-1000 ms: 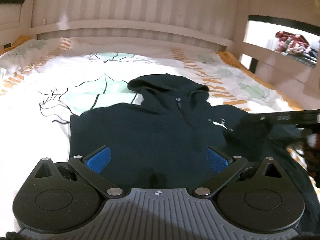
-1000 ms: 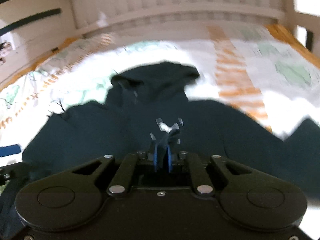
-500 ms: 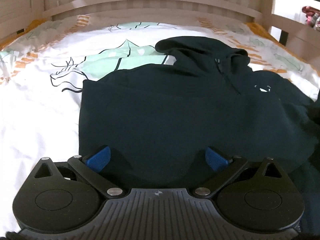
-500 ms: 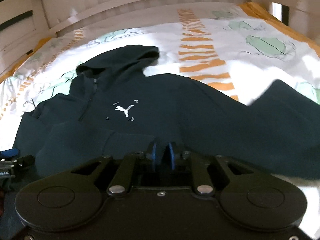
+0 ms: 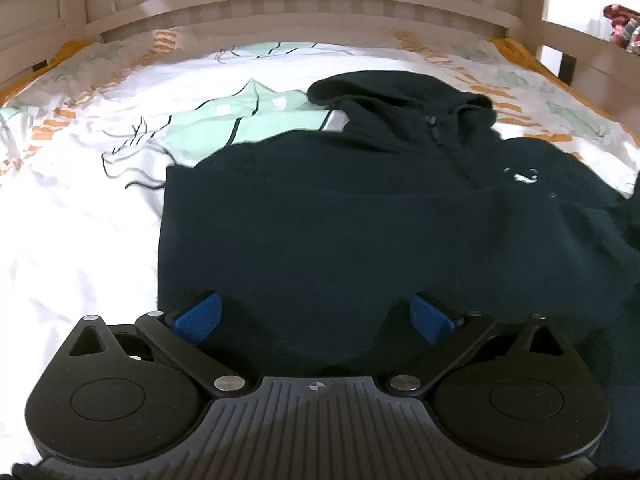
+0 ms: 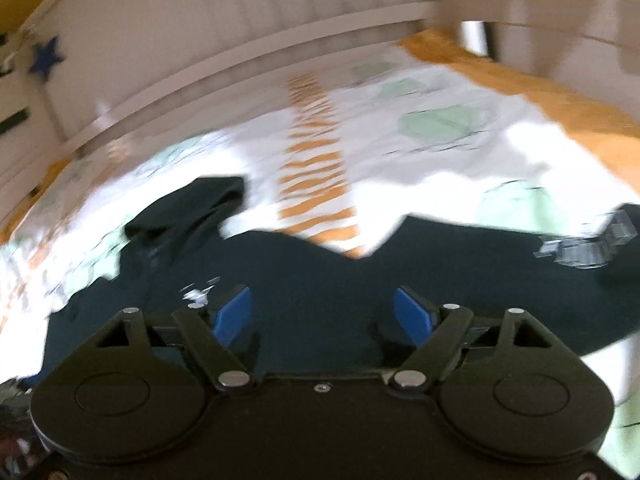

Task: Fold large clothes
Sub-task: 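Reach to the other sleeve cuff and grasp it with the right gripper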

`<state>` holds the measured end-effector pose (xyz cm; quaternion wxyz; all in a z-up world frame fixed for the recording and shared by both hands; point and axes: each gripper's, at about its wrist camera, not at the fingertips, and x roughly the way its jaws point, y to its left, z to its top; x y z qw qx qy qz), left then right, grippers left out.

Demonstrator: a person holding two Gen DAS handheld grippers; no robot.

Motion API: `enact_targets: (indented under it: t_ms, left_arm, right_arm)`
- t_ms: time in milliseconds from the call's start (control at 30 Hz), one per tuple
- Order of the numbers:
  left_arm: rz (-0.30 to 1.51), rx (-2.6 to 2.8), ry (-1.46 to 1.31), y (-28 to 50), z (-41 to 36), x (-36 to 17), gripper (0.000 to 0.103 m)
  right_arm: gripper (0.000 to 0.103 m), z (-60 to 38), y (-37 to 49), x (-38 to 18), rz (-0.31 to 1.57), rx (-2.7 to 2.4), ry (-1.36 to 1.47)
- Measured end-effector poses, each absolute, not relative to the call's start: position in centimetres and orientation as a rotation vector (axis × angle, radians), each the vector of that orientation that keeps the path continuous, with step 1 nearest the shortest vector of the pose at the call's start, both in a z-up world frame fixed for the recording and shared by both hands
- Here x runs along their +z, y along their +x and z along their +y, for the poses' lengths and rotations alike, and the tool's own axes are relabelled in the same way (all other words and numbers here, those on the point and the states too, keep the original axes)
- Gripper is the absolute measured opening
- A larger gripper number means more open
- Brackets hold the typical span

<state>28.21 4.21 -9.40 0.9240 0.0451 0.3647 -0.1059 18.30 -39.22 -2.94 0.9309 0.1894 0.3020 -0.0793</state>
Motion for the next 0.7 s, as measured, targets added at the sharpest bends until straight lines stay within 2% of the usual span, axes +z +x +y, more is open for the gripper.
enact_targets:
  t_ms: [233,300,567,700]
  left_arm:
    - [0.666,-0.38,0.103,26.4,-1.7,-4.6,0.102]
    - [0.653,-0.425,0.108,26.4,-3.7,-3.9,0.102]
    - [0.662,-0.538,0.005,27.6,-11.5,-4.0,0.102]
    - [0.65,-0.59,0.056,28.1,-16.0,-4.3,0.102]
  right_arm:
    - [0.083,-45.9,16.5,-3.1,0.641,-0.313,0.486]
    - [0.088,-47.2,15.9,-2.9,0.644,-0.331,0.506]
    - [0.091,-52.7,13.7,-1.5,0.663,-0.43,0.43]
    - [0.093,-55.7,13.0,-1.4,0.67,-0.478,0.447]
